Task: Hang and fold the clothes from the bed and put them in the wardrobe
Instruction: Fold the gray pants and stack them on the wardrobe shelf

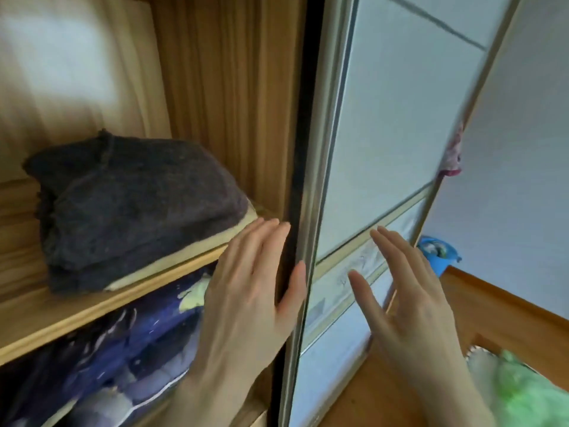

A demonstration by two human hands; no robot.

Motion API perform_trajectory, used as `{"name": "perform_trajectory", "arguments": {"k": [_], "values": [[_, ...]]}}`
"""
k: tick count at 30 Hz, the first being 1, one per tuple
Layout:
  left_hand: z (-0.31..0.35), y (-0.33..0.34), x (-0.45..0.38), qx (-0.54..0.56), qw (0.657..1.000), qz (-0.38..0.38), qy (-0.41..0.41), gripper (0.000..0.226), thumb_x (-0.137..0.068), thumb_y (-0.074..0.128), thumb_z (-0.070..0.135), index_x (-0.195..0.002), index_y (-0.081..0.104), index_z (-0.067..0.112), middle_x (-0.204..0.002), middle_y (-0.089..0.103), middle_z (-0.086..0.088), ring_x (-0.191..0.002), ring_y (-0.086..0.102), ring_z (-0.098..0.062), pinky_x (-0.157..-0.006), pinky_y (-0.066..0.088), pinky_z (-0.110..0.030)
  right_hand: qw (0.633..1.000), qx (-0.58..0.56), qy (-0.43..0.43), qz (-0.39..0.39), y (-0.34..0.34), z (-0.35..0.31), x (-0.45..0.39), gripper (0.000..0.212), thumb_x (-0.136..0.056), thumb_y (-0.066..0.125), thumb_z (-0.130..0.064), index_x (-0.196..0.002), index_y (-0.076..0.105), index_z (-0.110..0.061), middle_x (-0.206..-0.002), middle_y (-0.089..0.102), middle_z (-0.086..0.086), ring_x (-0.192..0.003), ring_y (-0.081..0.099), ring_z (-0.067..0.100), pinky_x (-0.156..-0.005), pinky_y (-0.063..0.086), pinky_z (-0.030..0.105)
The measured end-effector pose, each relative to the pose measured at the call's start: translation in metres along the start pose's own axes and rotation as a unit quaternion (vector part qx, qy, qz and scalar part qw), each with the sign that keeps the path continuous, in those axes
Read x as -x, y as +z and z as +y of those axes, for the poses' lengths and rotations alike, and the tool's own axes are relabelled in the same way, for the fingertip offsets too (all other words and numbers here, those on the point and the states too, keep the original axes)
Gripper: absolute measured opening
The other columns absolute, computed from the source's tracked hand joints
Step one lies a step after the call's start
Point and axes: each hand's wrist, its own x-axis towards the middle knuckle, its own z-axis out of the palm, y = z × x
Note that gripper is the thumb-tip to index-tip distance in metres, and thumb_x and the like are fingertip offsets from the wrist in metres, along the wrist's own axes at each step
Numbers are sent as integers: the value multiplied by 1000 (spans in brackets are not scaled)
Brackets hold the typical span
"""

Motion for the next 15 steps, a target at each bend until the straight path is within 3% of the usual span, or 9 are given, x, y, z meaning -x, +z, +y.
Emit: {"name": "perform_trajectory", "arguments": {"k": [4,8,15], "values": [[26,56,-3,59,997,-30,31,45,-105,52,35,-141,60,10,-142,61,-4,-136,54,-23,-112,46,-36,996,67,58,3,-18,49,23,61,-99,53,-54,-148,53,-17,-152,53,-5,-143,47,17,-114,42,38],[53,120,-6,103,990,-58,80,42,-103,55,32,-138,62,10,-138,63,-6,-130,58,-25,-110,49,-40,981,162,102,0,-43,95,41,59,-100,53,-52,-148,54,-16,-154,52,0,-149,41,19,-122,34,43],[106,229,-35,153,971,-148,109,56,-108,35,52,-142,59,15,-141,63,-4,-132,59,-23,-105,55,-41,936,315,158,-19,-79,178,42,62,-101,52,-54,-151,52,-16,-158,48,4,-153,36,20,-128,23,47]]}}
